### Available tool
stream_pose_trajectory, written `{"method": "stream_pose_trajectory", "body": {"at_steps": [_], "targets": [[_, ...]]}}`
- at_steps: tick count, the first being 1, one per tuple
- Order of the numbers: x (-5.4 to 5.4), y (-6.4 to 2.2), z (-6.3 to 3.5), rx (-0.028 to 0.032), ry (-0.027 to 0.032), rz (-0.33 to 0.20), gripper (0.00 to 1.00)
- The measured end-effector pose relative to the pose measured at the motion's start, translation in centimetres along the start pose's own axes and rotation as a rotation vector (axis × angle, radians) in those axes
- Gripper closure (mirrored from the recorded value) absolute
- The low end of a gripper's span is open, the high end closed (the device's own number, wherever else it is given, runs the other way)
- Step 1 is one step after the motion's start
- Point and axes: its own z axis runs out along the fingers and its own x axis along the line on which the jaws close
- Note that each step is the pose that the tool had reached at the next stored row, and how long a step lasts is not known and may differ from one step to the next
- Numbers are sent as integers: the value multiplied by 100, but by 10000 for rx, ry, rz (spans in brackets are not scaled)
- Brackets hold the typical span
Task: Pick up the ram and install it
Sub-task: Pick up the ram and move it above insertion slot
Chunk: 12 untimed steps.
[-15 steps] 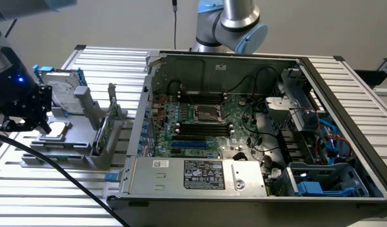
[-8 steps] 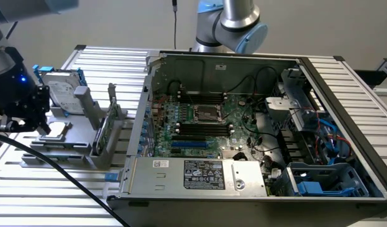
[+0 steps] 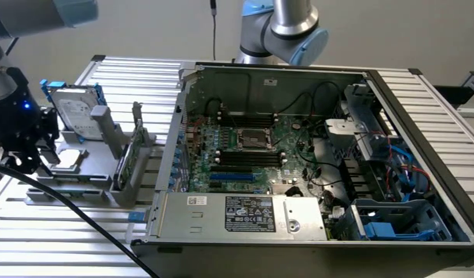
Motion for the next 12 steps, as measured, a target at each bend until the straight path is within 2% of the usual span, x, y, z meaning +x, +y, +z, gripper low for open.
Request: {"method": "stream_pose_trajectory", "body": {"at_steps": [2, 3, 12], "targets": [[39, -3, 29, -78, 8, -63, 64], [51, -5, 47, -86, 11, -112, 64], [95, -15, 209, -93, 38, -657, 64]]}}
